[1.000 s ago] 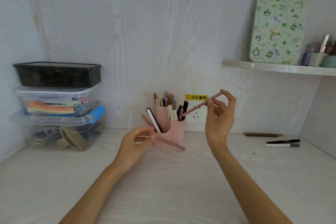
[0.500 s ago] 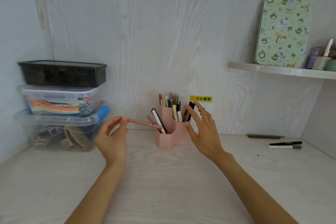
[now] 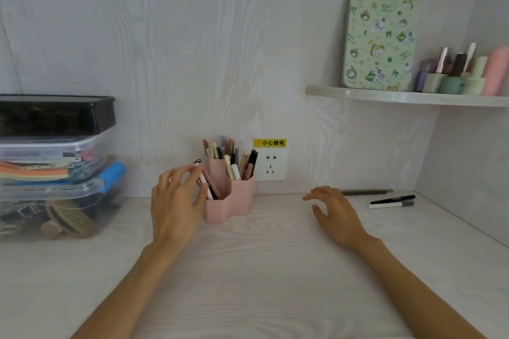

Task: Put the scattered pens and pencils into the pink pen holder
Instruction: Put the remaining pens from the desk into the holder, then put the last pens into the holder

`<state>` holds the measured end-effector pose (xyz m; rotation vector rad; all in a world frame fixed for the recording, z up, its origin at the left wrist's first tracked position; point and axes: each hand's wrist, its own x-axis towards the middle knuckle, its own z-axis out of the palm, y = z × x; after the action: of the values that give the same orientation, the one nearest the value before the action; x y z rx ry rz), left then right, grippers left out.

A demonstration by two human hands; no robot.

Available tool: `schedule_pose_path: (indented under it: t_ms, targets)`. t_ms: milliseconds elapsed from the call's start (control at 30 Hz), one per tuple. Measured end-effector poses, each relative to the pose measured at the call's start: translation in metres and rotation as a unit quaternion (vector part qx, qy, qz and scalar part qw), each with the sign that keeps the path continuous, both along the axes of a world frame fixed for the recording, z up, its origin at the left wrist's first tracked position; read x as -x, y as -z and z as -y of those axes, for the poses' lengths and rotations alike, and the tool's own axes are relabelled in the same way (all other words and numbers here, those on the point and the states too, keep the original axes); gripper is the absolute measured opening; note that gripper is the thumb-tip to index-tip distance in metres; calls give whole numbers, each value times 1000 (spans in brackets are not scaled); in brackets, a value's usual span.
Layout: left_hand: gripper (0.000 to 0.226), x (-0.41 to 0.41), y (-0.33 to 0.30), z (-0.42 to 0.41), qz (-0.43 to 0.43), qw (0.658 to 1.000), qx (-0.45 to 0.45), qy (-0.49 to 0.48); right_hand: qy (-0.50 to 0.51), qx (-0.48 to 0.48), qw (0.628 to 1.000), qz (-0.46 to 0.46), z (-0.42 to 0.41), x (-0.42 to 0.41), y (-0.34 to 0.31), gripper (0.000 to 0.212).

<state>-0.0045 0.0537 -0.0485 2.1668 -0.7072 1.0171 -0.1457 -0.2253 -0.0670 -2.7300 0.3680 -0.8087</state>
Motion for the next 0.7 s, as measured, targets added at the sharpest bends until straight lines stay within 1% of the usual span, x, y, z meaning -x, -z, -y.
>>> schedule_pose_path:
  t_ms: [67,133,200,267,333,400,467,500,567,633,700]
  targets:
    - [44,-1,0,5,-3,997,-61,-50,34,-15,999,-5,17,11,-2,27]
    - [49,2,4,9,-21,994,-84,-69,90,-12,996,-23,36,20,0,31]
    - [54,8,7,15,-37,995,-69,-68,174,3,983,-55,58,28,3,37]
    - [55,15,7,22,-26,998,-27,-56,256,-10,962,-96,78,36,4,45]
    - [46,24,2,31,14,1000,15,-16,305,-48,941,-139,95,42,4,50]
    - [37,37,-5,46,60,997,36,41,325,-88,926,-170,108,46,5,54]
    - [29,50,-12,70,97,988,30,114,321,-106,922,-187,116,46,7,55]
    - [24,56,-14,84,106,983,11,152,313,-100,925,-191,118,45,8,56]
    - [19,65,-14,121,74,972,-65,213,294,-70,934,-189,121,42,9,57]
    - [27,69,-8,160,-19,955,-175,239,274,-64,943,-180,121,38,10,56]
    - [40,71,1,201,-119,926,-256,250,255,-75,948,-173,125,36,11,56]
